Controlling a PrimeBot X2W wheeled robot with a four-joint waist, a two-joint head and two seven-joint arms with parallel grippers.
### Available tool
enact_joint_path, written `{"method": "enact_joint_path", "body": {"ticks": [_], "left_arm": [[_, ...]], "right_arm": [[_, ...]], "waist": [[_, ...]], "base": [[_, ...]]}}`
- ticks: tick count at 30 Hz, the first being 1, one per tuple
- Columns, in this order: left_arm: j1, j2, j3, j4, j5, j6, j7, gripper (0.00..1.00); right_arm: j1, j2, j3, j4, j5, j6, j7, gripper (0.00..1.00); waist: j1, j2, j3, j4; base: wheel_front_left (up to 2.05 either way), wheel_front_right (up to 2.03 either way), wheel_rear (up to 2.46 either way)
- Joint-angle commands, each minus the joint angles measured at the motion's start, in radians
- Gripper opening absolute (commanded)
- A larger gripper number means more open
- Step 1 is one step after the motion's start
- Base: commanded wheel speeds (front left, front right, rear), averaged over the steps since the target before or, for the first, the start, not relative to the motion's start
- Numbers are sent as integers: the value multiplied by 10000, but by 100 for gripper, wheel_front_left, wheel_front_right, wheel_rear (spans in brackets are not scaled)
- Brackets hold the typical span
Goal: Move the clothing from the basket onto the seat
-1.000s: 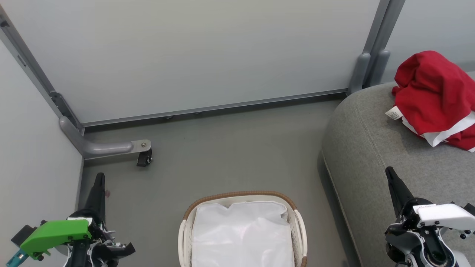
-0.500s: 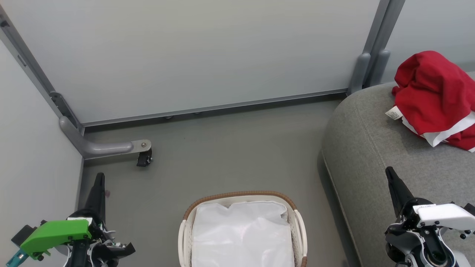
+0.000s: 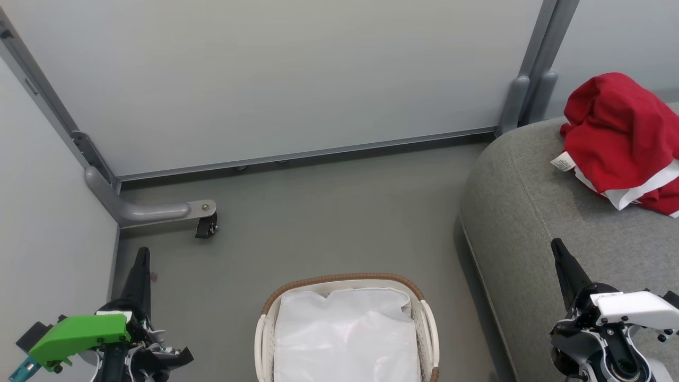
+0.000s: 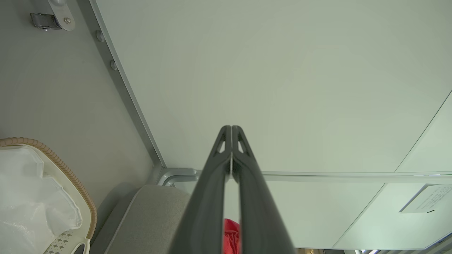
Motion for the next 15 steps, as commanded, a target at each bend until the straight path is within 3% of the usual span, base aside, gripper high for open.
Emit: {"method": "enact_joint_path", "body": {"ticks": [1, 15], "left_arm": [[-101, 56, 25, -23, -34, -52, 44, 0], [-101, 56, 26, -24, -33, -52, 44, 0]], "right_arm": [[-81, -56, -21, -33, 34, 4, 12, 0], [-81, -56, -22, -33, 35, 4, 12, 0]], "waist": [[0, -1, 0, 0], [0, -1, 0, 0]], "base": [[0, 0, 0], [0, 0, 0]]}}
